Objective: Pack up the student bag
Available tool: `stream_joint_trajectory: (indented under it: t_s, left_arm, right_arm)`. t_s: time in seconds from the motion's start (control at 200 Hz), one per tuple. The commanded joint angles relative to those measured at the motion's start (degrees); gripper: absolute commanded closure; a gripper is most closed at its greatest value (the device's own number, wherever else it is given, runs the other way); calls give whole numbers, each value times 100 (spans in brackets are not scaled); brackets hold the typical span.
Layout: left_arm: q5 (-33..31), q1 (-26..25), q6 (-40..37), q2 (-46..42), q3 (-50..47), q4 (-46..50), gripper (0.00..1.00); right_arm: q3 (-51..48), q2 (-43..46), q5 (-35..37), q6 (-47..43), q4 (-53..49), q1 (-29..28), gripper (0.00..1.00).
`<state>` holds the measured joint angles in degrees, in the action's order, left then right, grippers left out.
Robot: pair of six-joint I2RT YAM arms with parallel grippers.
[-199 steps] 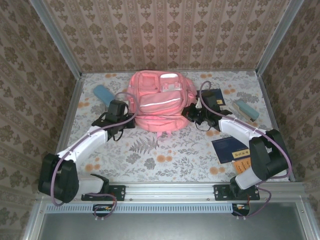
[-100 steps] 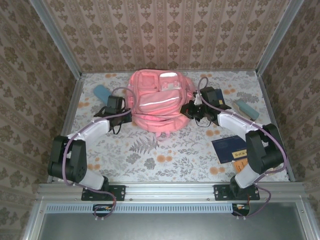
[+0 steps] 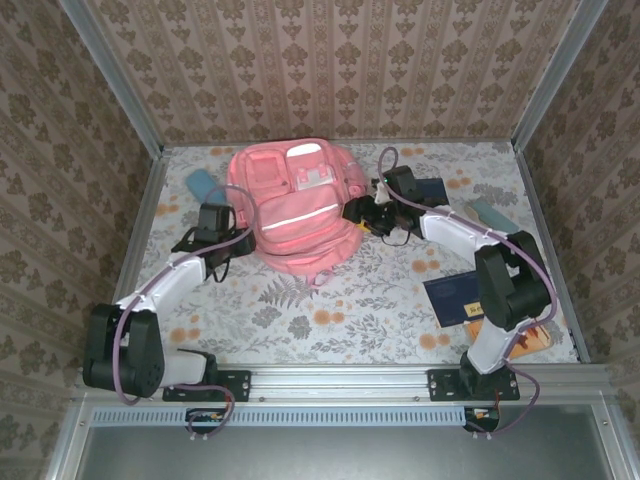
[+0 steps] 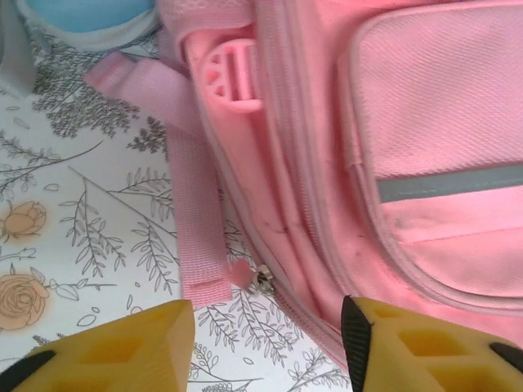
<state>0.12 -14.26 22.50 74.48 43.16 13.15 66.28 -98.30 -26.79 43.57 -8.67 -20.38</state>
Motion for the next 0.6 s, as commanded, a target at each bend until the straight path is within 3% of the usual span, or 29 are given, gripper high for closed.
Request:
stream_joint_trajectory:
  t_s: [0.0, 0.155, 0.24, 0.345, 0.595]
  left_arm:
    - [293, 17, 12, -179, 439, 252, 34]
    - [279, 3, -43, -219, 823, 423, 19]
    - [267, 11, -72, -241, 958, 431, 12]
    - [300, 11, -119, -207, 1110, 390, 0]
    - [295, 25, -104, -109, 1338, 473, 0]
  right_arm:
    - [-275, 911, 912, -319, -685, 266, 28]
    - [-696, 1423, 2255, -472, -1215, 664, 17]
    - [-466, 1169, 2407, -555, -1351, 852, 17]
    - [176, 478, 2448, -593, -1381, 954, 19]
    - [2455, -1700, 2299, -563, -1518, 1002, 26]
